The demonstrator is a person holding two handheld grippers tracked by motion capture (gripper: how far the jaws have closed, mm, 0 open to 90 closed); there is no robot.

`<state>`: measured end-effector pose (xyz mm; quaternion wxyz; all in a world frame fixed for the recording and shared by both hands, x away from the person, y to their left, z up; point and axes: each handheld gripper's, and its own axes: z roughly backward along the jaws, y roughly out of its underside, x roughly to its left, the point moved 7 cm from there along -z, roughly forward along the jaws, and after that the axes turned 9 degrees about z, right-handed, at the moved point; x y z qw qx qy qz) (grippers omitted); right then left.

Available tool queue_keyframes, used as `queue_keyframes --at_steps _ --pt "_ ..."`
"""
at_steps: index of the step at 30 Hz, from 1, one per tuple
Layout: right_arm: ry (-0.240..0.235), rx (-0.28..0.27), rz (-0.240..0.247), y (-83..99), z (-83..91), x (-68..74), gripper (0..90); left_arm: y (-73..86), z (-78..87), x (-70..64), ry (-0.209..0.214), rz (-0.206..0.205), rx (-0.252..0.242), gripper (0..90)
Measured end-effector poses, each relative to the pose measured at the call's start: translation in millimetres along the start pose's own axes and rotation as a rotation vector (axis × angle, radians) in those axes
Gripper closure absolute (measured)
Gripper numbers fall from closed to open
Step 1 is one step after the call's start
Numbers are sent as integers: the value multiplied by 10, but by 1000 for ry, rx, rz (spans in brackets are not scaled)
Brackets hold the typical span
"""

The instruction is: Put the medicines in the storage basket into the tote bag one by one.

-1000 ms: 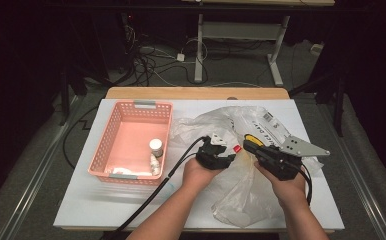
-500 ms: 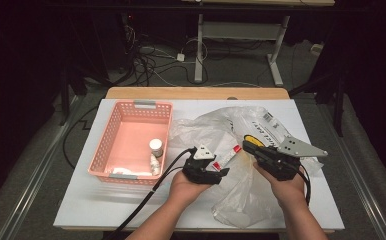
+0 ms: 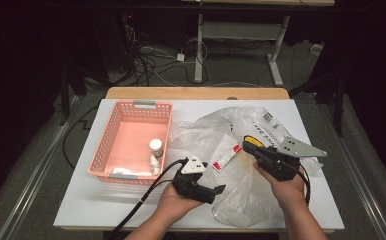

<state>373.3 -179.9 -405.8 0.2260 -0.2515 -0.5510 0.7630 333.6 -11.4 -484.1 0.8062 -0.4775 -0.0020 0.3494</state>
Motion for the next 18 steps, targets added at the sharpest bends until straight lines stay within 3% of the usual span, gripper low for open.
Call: queue_keyframes --at_steps 2,8,18 --pt "1 2 -4 -1 2 3 900 -5 68 -9 -4 9 -5 4" --pt "2 2 -1 0 -7 5 900 -8 308 13 -26 12 -32 0" --pt "2 4 4 3 -12 12 900 97 698 245 -97 35 -59 0"
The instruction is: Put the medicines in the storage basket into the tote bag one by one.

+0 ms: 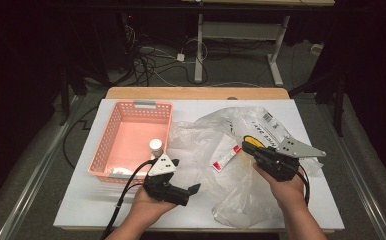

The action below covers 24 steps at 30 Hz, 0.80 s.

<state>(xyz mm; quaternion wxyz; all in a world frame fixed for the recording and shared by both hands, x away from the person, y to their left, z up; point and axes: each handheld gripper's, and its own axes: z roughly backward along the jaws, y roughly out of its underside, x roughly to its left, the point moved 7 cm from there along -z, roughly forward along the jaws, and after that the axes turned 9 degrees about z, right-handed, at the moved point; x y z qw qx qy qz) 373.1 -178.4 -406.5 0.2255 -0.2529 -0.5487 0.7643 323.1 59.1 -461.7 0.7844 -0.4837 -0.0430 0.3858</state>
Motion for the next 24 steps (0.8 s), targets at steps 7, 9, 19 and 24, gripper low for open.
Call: queue_keyframes --at_steps 7,9,19,24 --pt "-3 4 2 7 -7 5 900 27 198 191 -37 35 -35 0" --pt "-2 4 2 6 -6 5 900 34 237 248 -46 42 -34 0" --pt "-2 1 0 5 -1 0 900 81 414 582 -137 78 -45 0" --pt "-2 -1 2 2 0 -2 900 100 512 732 -165 108 -55 0"
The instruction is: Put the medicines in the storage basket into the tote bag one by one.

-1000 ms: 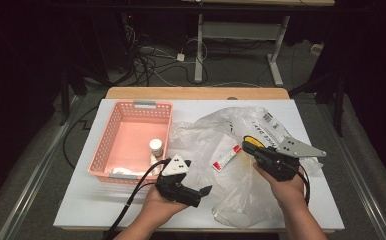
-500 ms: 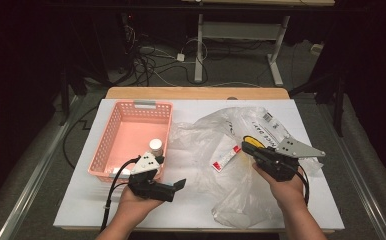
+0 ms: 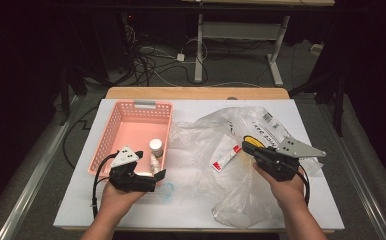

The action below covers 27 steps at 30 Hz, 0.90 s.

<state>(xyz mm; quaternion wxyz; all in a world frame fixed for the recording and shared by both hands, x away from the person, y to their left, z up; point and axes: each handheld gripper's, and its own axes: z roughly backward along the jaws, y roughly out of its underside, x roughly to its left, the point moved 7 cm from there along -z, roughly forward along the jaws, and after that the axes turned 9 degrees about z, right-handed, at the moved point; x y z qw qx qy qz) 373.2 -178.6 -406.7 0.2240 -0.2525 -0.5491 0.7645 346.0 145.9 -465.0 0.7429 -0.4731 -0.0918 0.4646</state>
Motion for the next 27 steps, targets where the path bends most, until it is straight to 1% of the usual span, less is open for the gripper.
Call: queue_keyframes --at_steps 2,7,12,14,21,23,26,27 --pt "0 0 -1 0 2 1 900 3 25 74 -14 13 0 0" --pt "0 1 -1 5 4 -7 900 8 95 220 -44 29 -4 0" --pt "1 -1 -1 0 6 -5 900 17 134 331 -72 50 -8 0" --pt "1 -1 -1 -1 7 -4 900 22 143 359 -76 55 -8 0" --pt "3 0 -5 -3 12 -4 900 17 152 370 -70 67 -18 0" --pt "3 0 -1 -5 17 -7 900 -6 161 352 -66 66 -21 0" --pt "3 0 0 -5 15 -10 900 -59 162 307 -58 55 -29 0" --pt "2 0 -1 -6 13 -10 900 -75 152 295 -55 58 -33 0"
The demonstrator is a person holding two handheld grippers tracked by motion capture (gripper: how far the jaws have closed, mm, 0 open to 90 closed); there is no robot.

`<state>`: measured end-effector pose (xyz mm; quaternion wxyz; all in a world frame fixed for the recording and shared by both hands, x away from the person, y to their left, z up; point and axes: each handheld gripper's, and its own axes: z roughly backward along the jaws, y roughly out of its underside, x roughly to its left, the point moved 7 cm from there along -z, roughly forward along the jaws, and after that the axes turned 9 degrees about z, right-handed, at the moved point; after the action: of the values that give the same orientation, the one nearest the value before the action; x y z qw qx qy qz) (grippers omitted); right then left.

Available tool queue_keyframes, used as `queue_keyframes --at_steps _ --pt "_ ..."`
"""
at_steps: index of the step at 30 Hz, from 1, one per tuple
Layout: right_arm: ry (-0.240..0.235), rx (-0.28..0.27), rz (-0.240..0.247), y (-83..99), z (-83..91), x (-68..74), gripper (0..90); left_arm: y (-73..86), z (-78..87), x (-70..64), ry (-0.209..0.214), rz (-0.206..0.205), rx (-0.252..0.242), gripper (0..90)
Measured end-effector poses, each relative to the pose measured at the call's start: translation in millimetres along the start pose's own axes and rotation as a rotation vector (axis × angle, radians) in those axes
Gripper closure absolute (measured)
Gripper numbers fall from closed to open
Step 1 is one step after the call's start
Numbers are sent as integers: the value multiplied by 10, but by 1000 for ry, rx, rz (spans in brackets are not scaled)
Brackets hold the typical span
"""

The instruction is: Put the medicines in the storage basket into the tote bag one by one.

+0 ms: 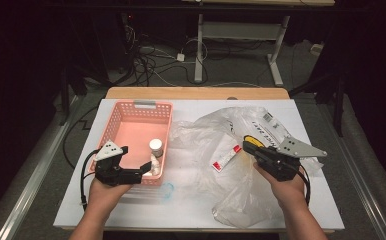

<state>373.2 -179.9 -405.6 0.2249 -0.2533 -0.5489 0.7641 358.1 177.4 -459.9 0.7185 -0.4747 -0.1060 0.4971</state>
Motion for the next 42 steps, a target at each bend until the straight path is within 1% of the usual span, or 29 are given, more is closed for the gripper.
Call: queue_keyframes --at_steps 4,6,9,13,14,18,20,23,27,32,35,38,42 --pt "-1 -7 3 -18 7 3 900 -74 -58 -48 9 -4 3 0" --pt "0 -9 1 -22 14 0 900 -135 -79 -72 16 -5 -4 0" --pt "0 -8 -4 -18 21 -4 900 -237 -121 -86 14 -18 -3 0" --pt "1 -11 2 -21 19 -10 900 -357 -205 -39 9 -13 5 0" --pt "0 -7 -3 -19 20 -7 900 -380 -228 -21 7 -11 9 0" --pt "1 -9 -6 -13 19 -15 900 -451 -326 55 -9 -9 27 0" --pt "1 -9 -6 -10 19 -19 900 -478 -370 84 -8 -3 28 5" --pt "1 -9 -8 -8 22 -22 900 -501 -442 133 -15 0 47 9" --pt "1 -10 -13 -9 23 -22 900 -515 -534 231 -21 28 75 20" --pt "1 -11 -11 -13 25 -23 900 -522 -613 291 -40 22 108 83" --pt "3 -13 -11 -18 32 -26 900 -500 -667 311 -41 24 145 114" --pt "1 -16 -5 -22 33 -27 900 -477 -710 338 -58 37 175 138" --pt "1 -16 -6 -25 37 -25 900 -432 -757 377 -72 48 226 172"
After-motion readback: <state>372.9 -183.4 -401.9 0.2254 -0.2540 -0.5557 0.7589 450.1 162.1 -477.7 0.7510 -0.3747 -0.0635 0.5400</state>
